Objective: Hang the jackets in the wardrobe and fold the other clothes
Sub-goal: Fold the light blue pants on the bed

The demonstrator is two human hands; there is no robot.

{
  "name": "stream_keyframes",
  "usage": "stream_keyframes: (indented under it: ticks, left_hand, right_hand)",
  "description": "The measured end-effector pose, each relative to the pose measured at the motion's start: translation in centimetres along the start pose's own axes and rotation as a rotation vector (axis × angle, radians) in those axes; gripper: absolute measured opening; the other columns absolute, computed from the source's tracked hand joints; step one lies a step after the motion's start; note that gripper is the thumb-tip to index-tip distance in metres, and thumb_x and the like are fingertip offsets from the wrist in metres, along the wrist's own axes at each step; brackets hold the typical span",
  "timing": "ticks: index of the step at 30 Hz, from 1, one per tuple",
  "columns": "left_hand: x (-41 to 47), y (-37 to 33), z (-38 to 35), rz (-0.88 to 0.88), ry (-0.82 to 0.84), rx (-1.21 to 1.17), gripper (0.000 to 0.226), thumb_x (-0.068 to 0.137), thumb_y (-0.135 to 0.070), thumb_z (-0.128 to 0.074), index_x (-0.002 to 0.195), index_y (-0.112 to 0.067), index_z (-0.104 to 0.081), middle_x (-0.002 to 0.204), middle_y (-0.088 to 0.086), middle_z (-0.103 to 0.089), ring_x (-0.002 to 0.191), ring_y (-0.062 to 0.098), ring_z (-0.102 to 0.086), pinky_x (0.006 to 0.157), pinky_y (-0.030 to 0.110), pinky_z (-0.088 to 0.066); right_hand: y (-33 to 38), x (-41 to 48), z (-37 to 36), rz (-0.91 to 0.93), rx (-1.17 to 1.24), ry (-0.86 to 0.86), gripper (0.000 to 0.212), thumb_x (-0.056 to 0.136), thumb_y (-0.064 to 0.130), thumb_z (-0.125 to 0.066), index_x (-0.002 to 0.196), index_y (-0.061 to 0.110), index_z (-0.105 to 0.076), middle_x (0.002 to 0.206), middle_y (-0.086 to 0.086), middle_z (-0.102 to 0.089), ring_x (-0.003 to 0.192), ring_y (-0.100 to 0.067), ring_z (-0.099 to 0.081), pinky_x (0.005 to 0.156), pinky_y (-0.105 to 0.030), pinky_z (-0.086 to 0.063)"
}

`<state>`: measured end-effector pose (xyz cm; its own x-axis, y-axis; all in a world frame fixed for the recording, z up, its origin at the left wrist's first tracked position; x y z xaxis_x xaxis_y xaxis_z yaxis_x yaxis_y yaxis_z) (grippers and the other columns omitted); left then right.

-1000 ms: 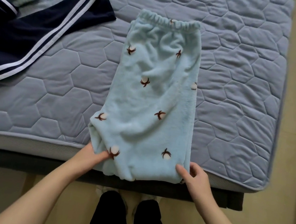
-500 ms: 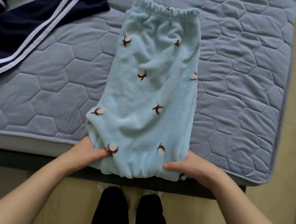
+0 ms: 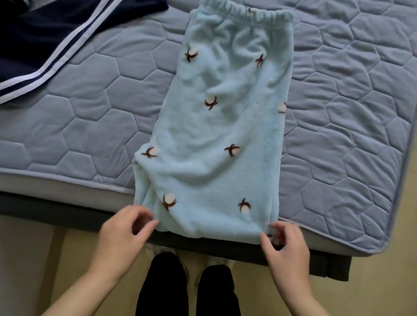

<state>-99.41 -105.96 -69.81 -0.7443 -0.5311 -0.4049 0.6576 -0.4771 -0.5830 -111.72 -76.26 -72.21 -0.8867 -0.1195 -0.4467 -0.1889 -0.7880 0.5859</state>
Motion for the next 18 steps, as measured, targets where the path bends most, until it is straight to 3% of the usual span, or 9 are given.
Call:
stream_keyframes:
  ticks: [2,4,6,8,10,14,16,18]
  left_hand:
    - [-0.2,0.0,-1.2,0.118,0.075,-0.035,0.019,0.078,-0.020,-0.076,0.091,-0.020,-0.063,0.082,-0.009,-0.064,0.078,0.004,-0.059,0.069,0.020,-0.045]
    - [0.5,-0.2,-2.3,0.212,0.109,-0.028,0.016,0.079,-0.023,-0.074,0.081,-0.017,-0.059,0.074,-0.005,-0.063,0.073,0.012,-0.058,0.065,0.027,-0.044]
    - [1.3,-0.1,-2.7,0.242,0.131,-0.031,0.023,0.078,-0.023,-0.072,0.068,-0.015,-0.054,0.064,-0.003,-0.058,0.064,0.012,-0.053,0.059,0.022,-0.038]
    - [1.4,0.9,-1.9,0.258,0.112,-0.167,0.022,0.079,-0.014,-0.071,0.066,-0.013,-0.053,0.062,-0.001,-0.057,0.060,0.011,-0.048,0.056,0.020,-0.035]
    - [0.9,2.9,-0.5,0.250,0.086,-0.293,0.020,0.081,-0.002,-0.069,0.069,-0.007,-0.053,0.062,0.003,-0.054,0.059,0.012,-0.045,0.055,0.020,-0.034]
    - [-0.2,4.2,-0.2,0.245,0.223,-0.370,0.016,0.081,0.003,-0.069,0.074,-0.003,-0.055,0.064,0.003,-0.055,0.063,0.010,-0.048,0.059,0.015,-0.038]
    - [0.2,3.6,-1.2,0.253,0.321,-0.464,0.012,0.082,0.001,-0.069,0.085,-0.009,-0.063,0.077,0.011,-0.065,0.072,0.011,-0.055,0.070,0.020,-0.045]
    - [0.6,3.6,-1.6,0.238,0.354,-0.456,0.007,0.084,-0.008,-0.070,0.081,-0.013,-0.066,0.075,0.007,-0.066,0.071,0.009,-0.055,0.068,0.017,-0.044]
  right_hand:
    - [0.1,-0.7,-1.3,-0.122,0.051,0.056,0.029,0.080,0.019,-0.075,0.101,0.025,-0.056,0.088,0.009,-0.057,0.077,0.000,-0.055,0.065,-0.007,-0.040]
    - [-0.1,-0.8,-2.4,-0.274,0.126,0.076,0.028,0.082,0.025,-0.073,0.103,0.023,-0.055,0.095,0.006,-0.060,0.081,-0.001,-0.057,0.066,-0.011,-0.040]
    - [-0.2,-0.5,-2.8,-0.342,0.190,0.099,0.017,0.085,0.025,-0.070,0.095,0.017,-0.059,0.092,0.003,-0.065,0.083,-0.010,-0.061,0.068,-0.022,-0.046]
    - [-0.5,-0.3,-2.5,-0.337,0.328,0.175,0.006,0.089,0.019,-0.066,0.090,0.015,-0.062,0.085,0.002,-0.070,0.081,-0.012,-0.065,0.068,-0.022,-0.051]
    - [-1.2,-0.1,-1.3,-0.296,0.434,0.201,0.003,0.090,0.011,-0.062,0.088,0.012,-0.062,0.079,0.002,-0.071,0.072,-0.007,-0.064,0.063,-0.013,-0.047]
    - [-2.8,-0.2,-0.6,-0.292,0.413,0.276,0.006,0.091,0.008,-0.060,0.087,0.012,-0.060,0.067,0.007,-0.066,0.062,-0.004,-0.056,0.057,-0.014,-0.042]
    - [-2.5,-0.2,-1.3,-0.292,0.437,0.373,0.011,0.091,0.012,-0.062,0.096,0.021,-0.063,0.078,0.012,-0.070,0.066,0.001,-0.060,0.056,-0.013,-0.044]
    - [-2.3,0.0,-1.5,-0.262,0.447,0.406,0.018,0.089,0.016,-0.065,0.102,0.029,-0.065,0.090,0.017,-0.072,0.075,0.006,-0.064,0.059,-0.009,-0.046]
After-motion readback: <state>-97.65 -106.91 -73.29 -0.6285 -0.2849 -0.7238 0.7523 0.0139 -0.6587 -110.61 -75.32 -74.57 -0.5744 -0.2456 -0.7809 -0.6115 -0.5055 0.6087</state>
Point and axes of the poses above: each hand's wrist, its own x-axis towards the middle knuckle, its own z-axis out of the back of the hand, y = z × x, the point moved 4 cm from there along x, towards the middle knuckle
